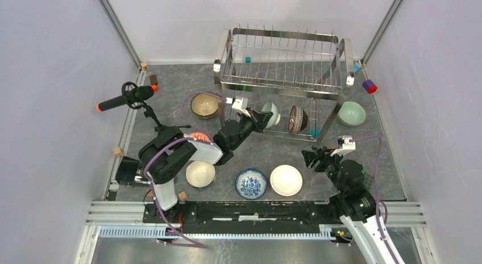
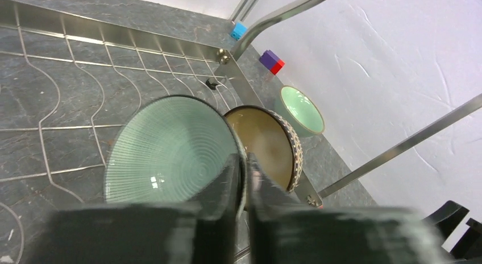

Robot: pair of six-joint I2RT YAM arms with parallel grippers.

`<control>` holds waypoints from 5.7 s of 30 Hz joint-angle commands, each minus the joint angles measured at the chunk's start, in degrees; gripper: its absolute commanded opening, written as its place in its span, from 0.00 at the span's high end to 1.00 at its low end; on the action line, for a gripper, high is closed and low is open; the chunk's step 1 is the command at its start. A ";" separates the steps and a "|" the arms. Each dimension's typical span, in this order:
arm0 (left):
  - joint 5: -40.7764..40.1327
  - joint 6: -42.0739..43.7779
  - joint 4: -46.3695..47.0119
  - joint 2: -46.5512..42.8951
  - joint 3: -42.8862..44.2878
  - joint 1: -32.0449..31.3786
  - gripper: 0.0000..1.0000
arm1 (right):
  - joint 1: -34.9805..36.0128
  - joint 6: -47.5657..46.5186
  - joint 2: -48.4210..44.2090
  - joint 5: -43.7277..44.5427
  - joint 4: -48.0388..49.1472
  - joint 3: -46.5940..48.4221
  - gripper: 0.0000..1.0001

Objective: Unload the bowls from the dish rack
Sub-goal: Adjust the bowl in the dish rack, then pick up the bowl from the dish rack, then place the bowl with the bowl.

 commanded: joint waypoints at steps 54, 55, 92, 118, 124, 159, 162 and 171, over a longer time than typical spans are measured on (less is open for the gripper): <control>-2.75 17.92 -37.97 -4.29 8.88 -3.51 0.53 | 0.40 0.27 -2.88 0.01 1.79 0.45 0.36; -3.33 18.90 -38.95 -4.45 9.09 -3.96 0.51 | 0.47 0.31 -2.93 0.03 1.80 0.45 0.36; -21.61 -32.84 -56.53 -17.27 8.48 -7.20 0.20 | 0.47 0.77 -4.60 -0.62 1.46 0.32 0.36; -18.93 -56.99 -70.64 -5.01 18.96 -2.60 0.63 | 1.51 0.59 -4.64 -0.03 1.55 0.60 0.36; -18.81 -55.48 -67.92 -5.00 18.87 -2.40 0.82 | 1.58 0.55 -4.64 0.06 1.63 0.62 0.36; -18.49 -40.19 -65.90 -31.51 6.64 -4.77 0.98 | 1.58 -5.48 -1.70 -1.19 -4.28 11.98 0.27; -18.34 -36.23 -72.10 -38.04 4.18 -5.34 0.98 | 1.96 -6.72 0.71 -3.54 -3.74 14.32 0.25; -21.21 -14.37 -92.57 -57.22 5.28 -5.52 0.98 | 5.03 -6.49 6.58 -14.10 3.61 14.17 0.24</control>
